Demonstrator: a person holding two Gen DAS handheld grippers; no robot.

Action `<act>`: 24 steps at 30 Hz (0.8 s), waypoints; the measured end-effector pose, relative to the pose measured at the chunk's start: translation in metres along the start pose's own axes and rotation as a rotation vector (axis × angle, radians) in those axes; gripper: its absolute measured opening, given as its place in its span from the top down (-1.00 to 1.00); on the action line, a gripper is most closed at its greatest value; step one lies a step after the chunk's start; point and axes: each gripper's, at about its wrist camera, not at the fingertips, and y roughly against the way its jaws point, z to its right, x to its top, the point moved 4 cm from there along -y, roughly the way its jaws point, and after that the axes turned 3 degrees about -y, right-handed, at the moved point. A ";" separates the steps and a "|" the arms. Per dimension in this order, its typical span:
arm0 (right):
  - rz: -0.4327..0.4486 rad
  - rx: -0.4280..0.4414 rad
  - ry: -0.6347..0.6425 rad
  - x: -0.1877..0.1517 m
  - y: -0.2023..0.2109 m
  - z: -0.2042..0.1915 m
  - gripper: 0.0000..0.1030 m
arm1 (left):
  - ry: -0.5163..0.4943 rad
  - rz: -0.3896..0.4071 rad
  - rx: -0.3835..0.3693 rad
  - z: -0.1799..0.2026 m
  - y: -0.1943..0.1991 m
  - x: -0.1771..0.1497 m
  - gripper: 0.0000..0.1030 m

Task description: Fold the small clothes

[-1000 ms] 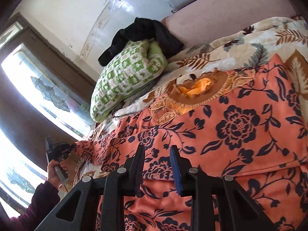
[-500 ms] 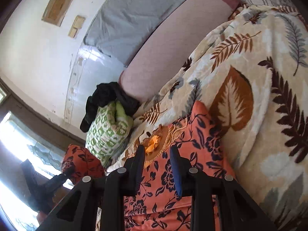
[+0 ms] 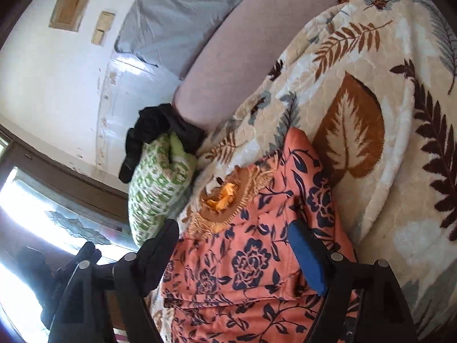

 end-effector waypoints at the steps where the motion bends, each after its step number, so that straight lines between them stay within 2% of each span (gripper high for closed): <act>1: -0.013 -0.022 0.006 -0.002 -0.005 0.002 -0.18 | 0.025 -0.015 0.041 -0.016 -0.007 -0.010 -0.54; 4: -0.023 -0.095 0.026 -0.004 -0.016 0.009 0.26 | 0.066 -0.067 0.180 -0.058 -0.033 -0.041 -0.54; 8: -0.034 -0.112 0.062 -0.009 -0.029 0.006 0.27 | 0.158 -0.115 0.212 -0.095 -0.063 -0.075 -0.54; 10: -0.057 -0.148 0.087 -0.016 -0.040 0.004 0.27 | 0.174 -0.225 0.243 -0.108 -0.091 -0.100 -0.54; 12: -0.134 -0.232 0.077 -0.025 -0.061 0.018 0.25 | 0.164 -0.374 0.241 -0.114 -0.121 -0.131 -0.55; 13: -0.199 -0.284 0.069 -0.032 -0.074 0.029 0.24 | 0.173 -0.364 0.217 -0.117 -0.124 -0.135 -0.55; 15: -0.165 -0.275 0.103 -0.036 -0.070 0.028 0.25 | 0.198 -0.344 0.198 -0.121 -0.110 -0.126 -0.52; 17: -0.158 -0.278 0.108 -0.043 -0.049 0.015 0.22 | 0.189 -0.278 0.203 -0.120 -0.084 -0.112 -0.52; 18: -0.148 -0.234 0.119 -0.048 -0.035 0.008 0.08 | 0.164 -0.242 0.215 -0.116 -0.066 -0.106 -0.52; 19: -0.133 -0.198 0.132 -0.053 -0.020 0.000 -0.25 | 0.131 -0.207 0.217 -0.110 -0.046 -0.099 -0.52; 20: -0.104 -0.185 0.150 -0.058 -0.002 -0.007 -0.34 | 0.098 -0.171 0.214 -0.103 -0.026 -0.094 -0.52; 22: -0.039 -0.172 0.218 -0.069 0.038 -0.022 -0.36 | 0.043 -0.096 0.214 -0.090 0.019 -0.087 -0.58; 24: 0.004 -0.170 0.289 -0.082 0.078 -0.034 -0.36 | 0.010 -0.023 0.190 -0.078 0.062 -0.086 -0.81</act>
